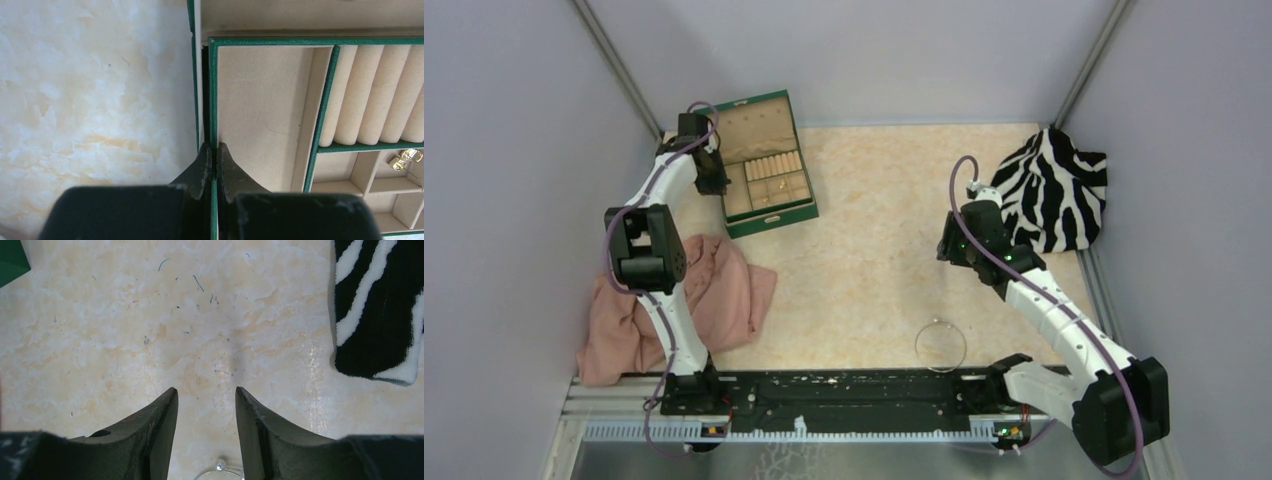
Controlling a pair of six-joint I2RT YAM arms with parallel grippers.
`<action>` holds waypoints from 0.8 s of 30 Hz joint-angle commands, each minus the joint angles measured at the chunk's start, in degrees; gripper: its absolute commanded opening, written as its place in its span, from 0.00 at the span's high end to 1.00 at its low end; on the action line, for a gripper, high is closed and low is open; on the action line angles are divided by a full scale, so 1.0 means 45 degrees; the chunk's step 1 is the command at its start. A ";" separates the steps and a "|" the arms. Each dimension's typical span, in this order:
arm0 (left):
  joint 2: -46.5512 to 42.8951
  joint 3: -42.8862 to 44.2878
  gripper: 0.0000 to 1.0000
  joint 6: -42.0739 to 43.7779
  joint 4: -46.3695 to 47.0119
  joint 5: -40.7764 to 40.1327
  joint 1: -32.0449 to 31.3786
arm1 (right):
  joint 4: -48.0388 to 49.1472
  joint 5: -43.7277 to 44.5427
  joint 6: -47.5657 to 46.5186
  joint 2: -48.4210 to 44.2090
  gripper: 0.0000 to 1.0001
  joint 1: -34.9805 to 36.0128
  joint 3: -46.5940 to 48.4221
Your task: Organize the mixed jewelry
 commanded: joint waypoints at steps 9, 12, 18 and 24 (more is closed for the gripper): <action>0.0434 0.1346 0.75 -0.0196 -0.1306 0.0218 0.0039 | 0.0249 0.0004 0.0248 -0.0552 0.54 -0.0095 0.0108; 0.0142 0.1107 0.71 -0.0411 -0.1450 0.0158 0.0037 | 0.0262 -0.0012 0.0264 -0.0585 0.54 -0.0095 0.0079; -0.0631 0.0278 0.69 -0.0800 -0.1665 0.0494 0.0038 | 0.0395 -0.0188 0.0269 -0.0576 0.54 -0.0095 0.0016; -0.1514 -0.0761 0.71 -0.0839 -0.1295 0.0537 0.0048 | 0.0563 -0.0392 0.0273 -0.0513 0.54 -0.0095 -0.0009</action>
